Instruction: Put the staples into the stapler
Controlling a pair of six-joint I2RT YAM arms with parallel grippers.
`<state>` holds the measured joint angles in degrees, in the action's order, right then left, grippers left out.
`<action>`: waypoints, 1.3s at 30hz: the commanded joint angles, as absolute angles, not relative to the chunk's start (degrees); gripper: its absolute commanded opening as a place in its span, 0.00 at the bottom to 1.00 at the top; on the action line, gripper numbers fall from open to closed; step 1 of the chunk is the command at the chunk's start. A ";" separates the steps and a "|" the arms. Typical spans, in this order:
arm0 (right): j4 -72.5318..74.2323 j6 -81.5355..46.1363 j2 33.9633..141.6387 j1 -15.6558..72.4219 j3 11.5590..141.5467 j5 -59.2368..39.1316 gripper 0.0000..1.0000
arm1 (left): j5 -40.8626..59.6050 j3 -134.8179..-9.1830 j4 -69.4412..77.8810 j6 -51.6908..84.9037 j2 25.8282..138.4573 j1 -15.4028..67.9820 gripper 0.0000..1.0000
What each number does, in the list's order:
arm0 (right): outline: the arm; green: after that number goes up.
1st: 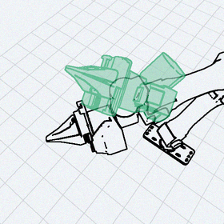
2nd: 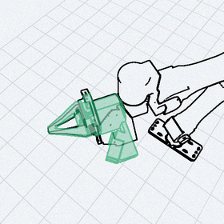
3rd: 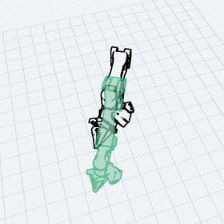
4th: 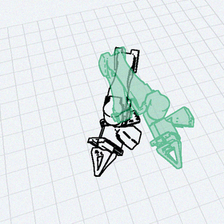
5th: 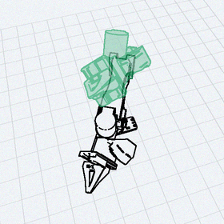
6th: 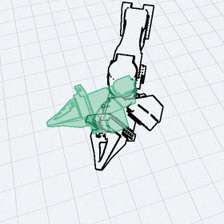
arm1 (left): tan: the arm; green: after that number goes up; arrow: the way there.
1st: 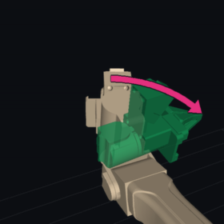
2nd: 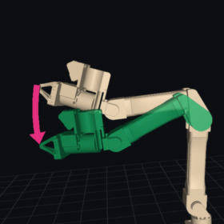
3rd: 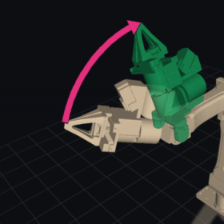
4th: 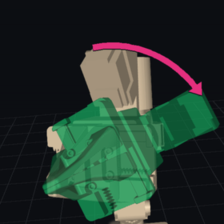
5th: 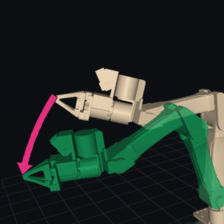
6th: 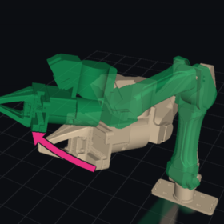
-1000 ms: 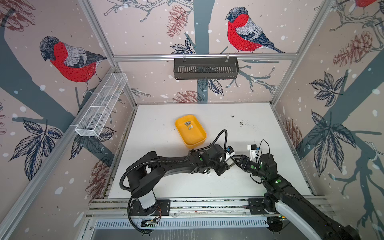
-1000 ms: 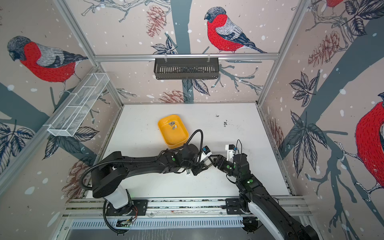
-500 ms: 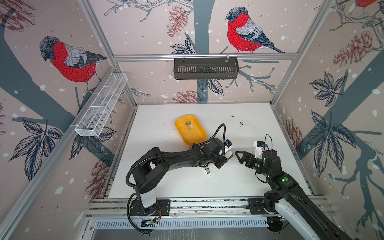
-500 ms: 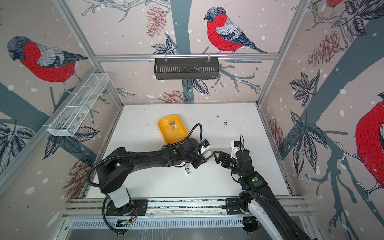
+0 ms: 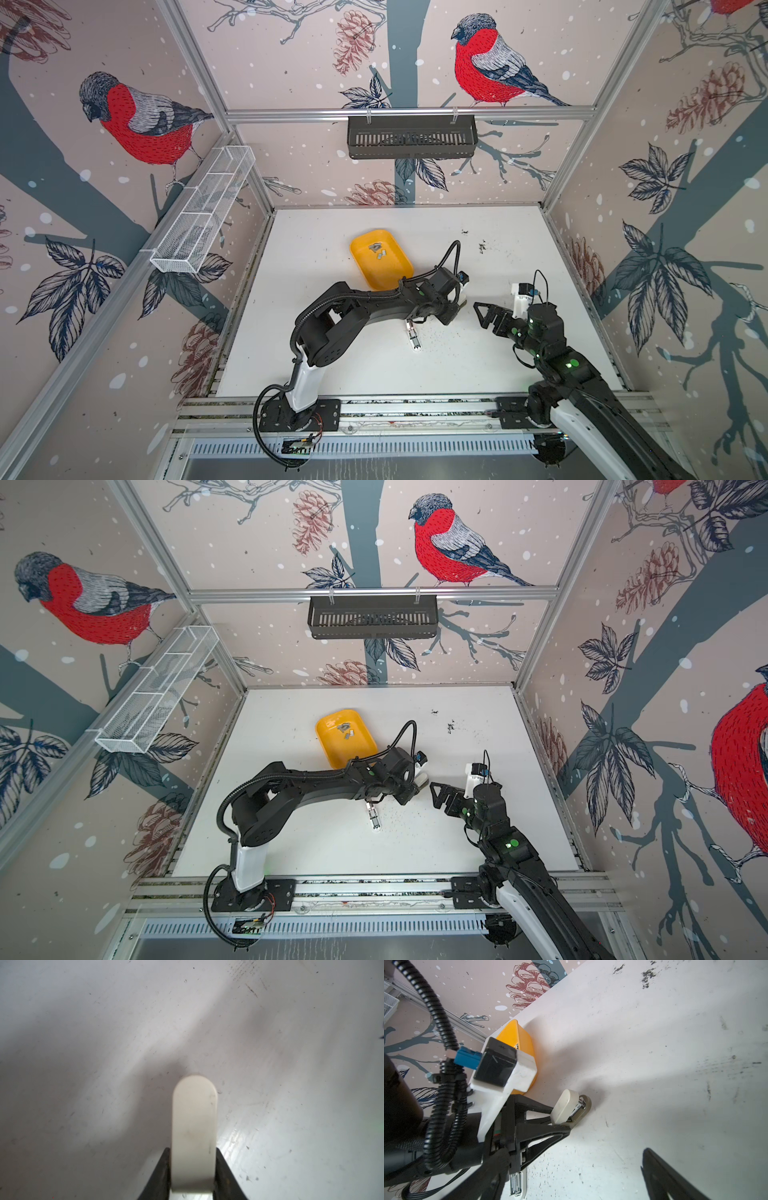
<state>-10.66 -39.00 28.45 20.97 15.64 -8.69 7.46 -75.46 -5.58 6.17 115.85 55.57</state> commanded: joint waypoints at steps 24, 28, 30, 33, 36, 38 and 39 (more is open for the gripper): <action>-10.65 -38.99 28.32 20.74 14.72 -6.22 1.00 | 4.47 -82.18 -8.86 5.00 122.82 55.07 0.54; -10.39 -38.67 29.50 20.68 15.01 -6.75 1.00 | 4.45 -80.75 -7.70 5.51 120.85 55.02 0.63; -10.21 -38.61 30.15 20.74 15.29 -7.30 1.00 | 4.40 -79.81 -7.01 5.84 119.56 54.95 0.66; -8.52 -38.23 30.32 20.78 15.05 -9.20 1.00 | 4.61 -77.99 -5.95 6.69 116.55 55.02 0.70; -7.52 -38.15 30.17 21.07 15.03 -10.12 1.00 | 5.00 -75.14 -4.26 8.28 112.31 55.02 0.73; -6.99 -37.99 30.39 21.64 15.20 -10.28 0.99 | 5.01 -72.48 -2.80 9.53 109.07 55.01 0.75; -6.56 -37.88 30.77 22.22 15.30 -10.24 0.99 | 4.86 -70.89 -2.04 10.30 107.23 54.98 0.76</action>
